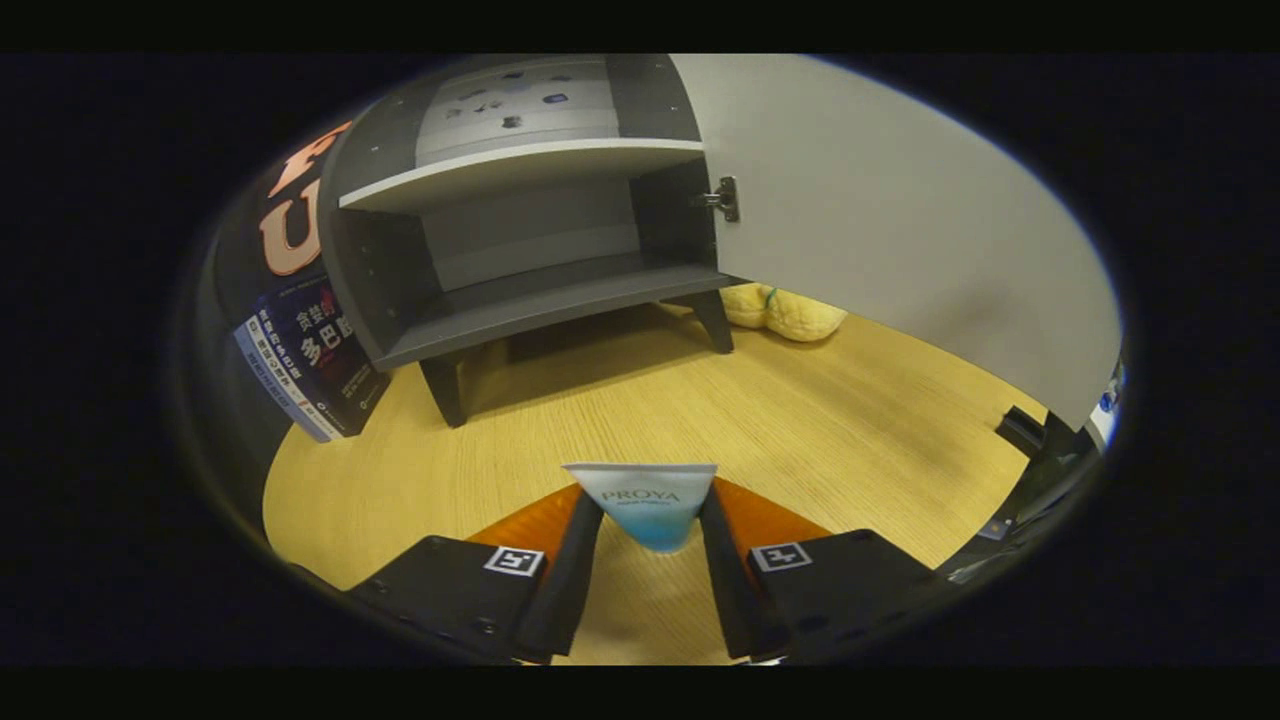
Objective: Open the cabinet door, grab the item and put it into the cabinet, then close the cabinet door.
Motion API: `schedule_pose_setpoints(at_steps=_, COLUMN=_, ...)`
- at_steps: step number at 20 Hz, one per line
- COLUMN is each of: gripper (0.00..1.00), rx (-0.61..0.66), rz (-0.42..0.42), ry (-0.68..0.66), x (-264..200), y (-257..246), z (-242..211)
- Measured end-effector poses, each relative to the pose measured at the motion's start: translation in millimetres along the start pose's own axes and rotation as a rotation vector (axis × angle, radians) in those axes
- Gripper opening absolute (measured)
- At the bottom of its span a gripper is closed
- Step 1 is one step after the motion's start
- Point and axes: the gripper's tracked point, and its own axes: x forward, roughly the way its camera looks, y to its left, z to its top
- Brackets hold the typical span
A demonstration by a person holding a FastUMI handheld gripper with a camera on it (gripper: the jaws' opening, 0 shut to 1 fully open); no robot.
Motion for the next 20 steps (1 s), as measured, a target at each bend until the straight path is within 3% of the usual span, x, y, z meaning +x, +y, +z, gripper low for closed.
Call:
schedule_pose_setpoints(at_steps=6, gripper=0.58, rx=-0.059, rz=0.071, ry=-0.002, x=-35.6, y=24.7, z=44.3)
schedule_pose_setpoints(at_steps=14, gripper=0.58, rx=-0.198, rz=0.175, ry=-0.052, x=-96.6, y=73.8, z=155.4)
schedule_pose_setpoints(at_steps=20, gripper=0.58, rx=-0.235, rz=0.235, ry=-0.142, x=-135.7, y=105.5, z=253.4)
